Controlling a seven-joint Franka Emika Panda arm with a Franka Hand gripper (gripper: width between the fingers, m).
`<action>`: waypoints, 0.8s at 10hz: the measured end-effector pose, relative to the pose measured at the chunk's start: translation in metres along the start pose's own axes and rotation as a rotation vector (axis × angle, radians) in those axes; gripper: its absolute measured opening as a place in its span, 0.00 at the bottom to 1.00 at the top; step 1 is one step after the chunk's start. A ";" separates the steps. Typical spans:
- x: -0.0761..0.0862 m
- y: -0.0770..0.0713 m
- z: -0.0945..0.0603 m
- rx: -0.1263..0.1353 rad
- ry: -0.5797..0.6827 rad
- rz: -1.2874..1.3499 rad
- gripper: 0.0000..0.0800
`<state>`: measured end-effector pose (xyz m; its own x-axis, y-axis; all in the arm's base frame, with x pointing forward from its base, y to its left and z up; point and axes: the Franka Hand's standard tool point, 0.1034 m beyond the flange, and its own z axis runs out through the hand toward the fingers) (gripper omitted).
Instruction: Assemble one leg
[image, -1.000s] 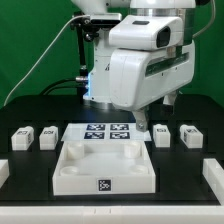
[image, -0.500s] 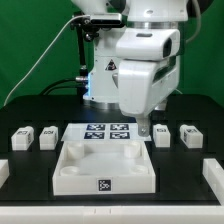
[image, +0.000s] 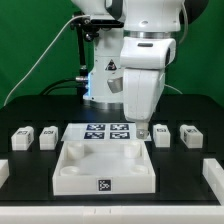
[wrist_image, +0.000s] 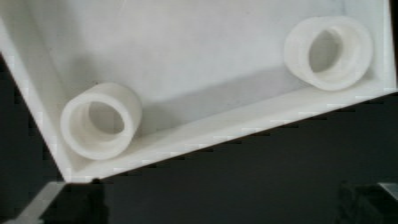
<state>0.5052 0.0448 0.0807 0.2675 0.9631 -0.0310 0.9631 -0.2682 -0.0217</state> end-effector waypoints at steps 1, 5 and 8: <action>0.000 -0.001 0.001 -0.010 0.002 -0.045 0.81; -0.031 -0.053 0.017 -0.028 -0.013 -0.341 0.81; -0.036 -0.056 0.020 -0.019 -0.014 -0.328 0.81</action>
Offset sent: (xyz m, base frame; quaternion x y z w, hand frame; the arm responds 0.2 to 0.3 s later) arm -0.0646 -0.0209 -0.0025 0.0074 -0.0203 -0.2009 0.9794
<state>0.4412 0.0243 0.0634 -0.0573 0.9976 -0.0394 0.9983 0.0568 -0.0141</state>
